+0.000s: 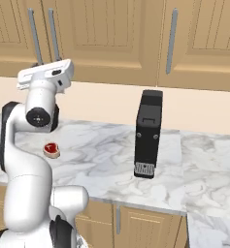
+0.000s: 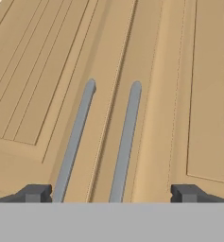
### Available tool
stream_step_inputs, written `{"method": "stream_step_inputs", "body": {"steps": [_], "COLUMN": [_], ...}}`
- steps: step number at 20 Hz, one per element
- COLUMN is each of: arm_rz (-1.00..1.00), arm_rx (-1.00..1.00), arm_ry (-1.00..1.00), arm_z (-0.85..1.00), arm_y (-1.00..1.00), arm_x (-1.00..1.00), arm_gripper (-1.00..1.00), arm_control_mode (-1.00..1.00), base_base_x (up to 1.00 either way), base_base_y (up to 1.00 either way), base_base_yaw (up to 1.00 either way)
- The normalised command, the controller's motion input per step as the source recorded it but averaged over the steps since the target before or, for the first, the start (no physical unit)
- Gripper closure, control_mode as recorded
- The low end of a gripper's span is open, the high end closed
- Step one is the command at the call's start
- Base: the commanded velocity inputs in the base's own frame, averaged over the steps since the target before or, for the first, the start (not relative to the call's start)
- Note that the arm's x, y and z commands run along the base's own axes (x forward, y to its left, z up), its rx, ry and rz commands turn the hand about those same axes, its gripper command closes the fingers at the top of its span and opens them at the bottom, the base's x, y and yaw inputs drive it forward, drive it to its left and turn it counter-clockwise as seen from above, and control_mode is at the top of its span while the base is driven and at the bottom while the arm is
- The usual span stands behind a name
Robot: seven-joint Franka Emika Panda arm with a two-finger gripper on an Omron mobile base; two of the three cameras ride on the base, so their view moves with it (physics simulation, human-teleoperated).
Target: Retrieve the tupperware from the cabinet, then place the raw meat into the tupperware to avoid contamination.
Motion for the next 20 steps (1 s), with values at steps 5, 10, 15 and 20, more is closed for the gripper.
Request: {"method": "stream_step_inputs", "body": {"steps": [5, 10, 15, 20], "arm_rz": [-0.03, -0.02, -0.03, -0.03], "arm_rx": [0.00, 0.00, 0.00, 0.00], "arm_ry": [0.00, 0.00, 0.02, 0.03], "arm_z": [0.02, 0.00, 0.00, 0.00], "arm_y": [0.05, 0.09, 0.04, 0.00], "arm_x": [0.18, 0.19, 0.15, 0.15], "arm_gripper": [-1.00, -1.00, -1.00, -1.00], "arm_control_mode": [-1.00, -1.00, -1.00, -1.00], "base_base_x": [0.00, 0.00, 0.00, 0.00], "base_base_y": [0.00, 0.00, 0.00, 0.00], "base_base_yaw": [0.00, 0.00, 0.00, 0.00]}}
